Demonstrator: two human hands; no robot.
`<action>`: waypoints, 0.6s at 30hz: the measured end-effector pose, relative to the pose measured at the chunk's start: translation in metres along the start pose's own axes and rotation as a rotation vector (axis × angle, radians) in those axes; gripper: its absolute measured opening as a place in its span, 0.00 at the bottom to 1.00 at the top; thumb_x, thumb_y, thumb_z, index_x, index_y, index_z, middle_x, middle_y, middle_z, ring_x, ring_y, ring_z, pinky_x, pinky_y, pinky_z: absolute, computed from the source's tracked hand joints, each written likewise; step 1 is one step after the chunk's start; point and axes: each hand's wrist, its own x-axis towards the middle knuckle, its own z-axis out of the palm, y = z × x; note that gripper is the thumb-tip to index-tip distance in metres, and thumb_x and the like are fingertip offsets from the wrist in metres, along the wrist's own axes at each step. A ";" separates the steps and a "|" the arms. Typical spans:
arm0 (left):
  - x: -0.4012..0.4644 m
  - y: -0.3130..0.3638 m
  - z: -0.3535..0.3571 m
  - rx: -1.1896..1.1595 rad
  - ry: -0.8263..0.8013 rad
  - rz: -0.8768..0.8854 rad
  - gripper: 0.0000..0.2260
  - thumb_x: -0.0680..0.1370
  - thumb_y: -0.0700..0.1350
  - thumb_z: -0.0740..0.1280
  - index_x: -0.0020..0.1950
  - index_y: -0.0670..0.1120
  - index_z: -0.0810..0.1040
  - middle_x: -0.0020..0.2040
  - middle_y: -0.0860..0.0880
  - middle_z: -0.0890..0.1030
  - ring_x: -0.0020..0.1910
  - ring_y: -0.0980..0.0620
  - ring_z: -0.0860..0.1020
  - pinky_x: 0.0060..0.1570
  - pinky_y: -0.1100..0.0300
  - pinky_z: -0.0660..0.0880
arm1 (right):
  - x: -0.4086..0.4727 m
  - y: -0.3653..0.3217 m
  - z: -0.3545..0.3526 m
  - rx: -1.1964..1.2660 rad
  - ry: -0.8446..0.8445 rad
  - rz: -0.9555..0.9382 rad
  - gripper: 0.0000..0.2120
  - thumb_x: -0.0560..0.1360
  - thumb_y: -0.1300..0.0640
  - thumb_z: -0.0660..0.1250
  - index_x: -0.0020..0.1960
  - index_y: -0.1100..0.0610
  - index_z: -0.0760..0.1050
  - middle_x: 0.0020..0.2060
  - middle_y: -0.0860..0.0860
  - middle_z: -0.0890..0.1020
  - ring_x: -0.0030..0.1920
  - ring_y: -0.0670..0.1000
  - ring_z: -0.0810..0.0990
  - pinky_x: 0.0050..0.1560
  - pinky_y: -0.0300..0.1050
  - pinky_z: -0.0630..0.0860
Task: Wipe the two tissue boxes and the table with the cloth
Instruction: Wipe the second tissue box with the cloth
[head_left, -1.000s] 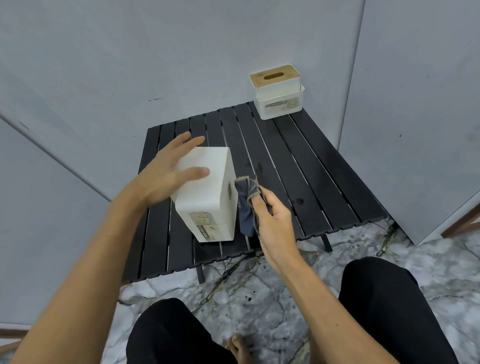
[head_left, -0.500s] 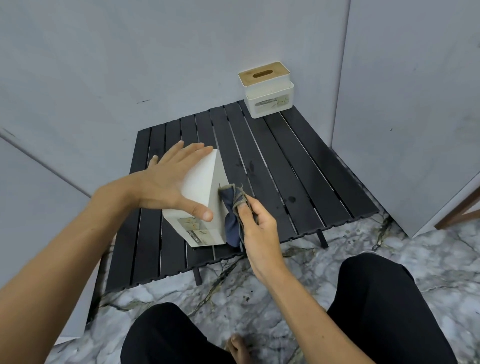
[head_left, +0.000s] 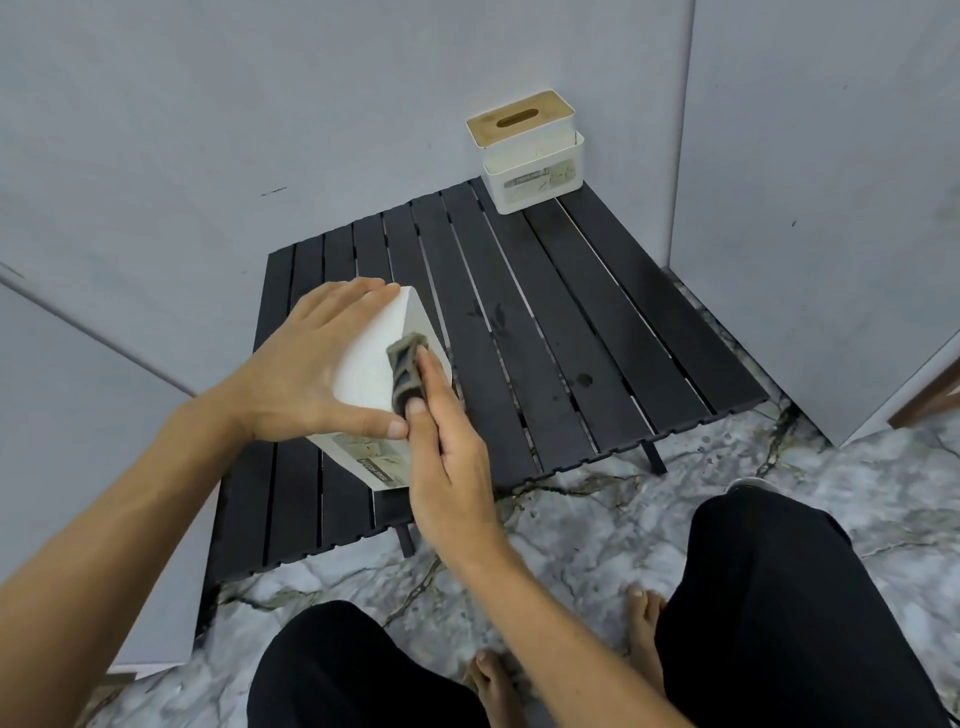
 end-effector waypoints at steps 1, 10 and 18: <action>0.000 -0.001 0.001 0.000 0.008 -0.006 0.58 0.60 0.81 0.65 0.82 0.54 0.54 0.77 0.62 0.56 0.78 0.59 0.49 0.74 0.58 0.49 | 0.012 0.002 0.000 -0.006 0.000 0.019 0.21 0.85 0.55 0.53 0.78 0.48 0.60 0.76 0.41 0.63 0.75 0.36 0.58 0.77 0.45 0.58; -0.001 -0.003 0.005 -0.012 0.012 -0.050 0.57 0.58 0.82 0.65 0.82 0.58 0.54 0.80 0.60 0.55 0.80 0.51 0.51 0.77 0.45 0.55 | 0.055 0.044 -0.006 -0.103 0.026 0.305 0.23 0.79 0.42 0.50 0.72 0.43 0.66 0.69 0.50 0.74 0.69 0.52 0.72 0.70 0.59 0.67; -0.002 -0.007 0.006 -0.027 0.029 -0.055 0.58 0.58 0.82 0.65 0.82 0.58 0.54 0.80 0.61 0.55 0.80 0.51 0.51 0.77 0.44 0.55 | -0.021 -0.007 0.002 0.171 0.003 0.220 0.20 0.85 0.50 0.52 0.75 0.40 0.61 0.74 0.35 0.65 0.72 0.32 0.60 0.76 0.40 0.58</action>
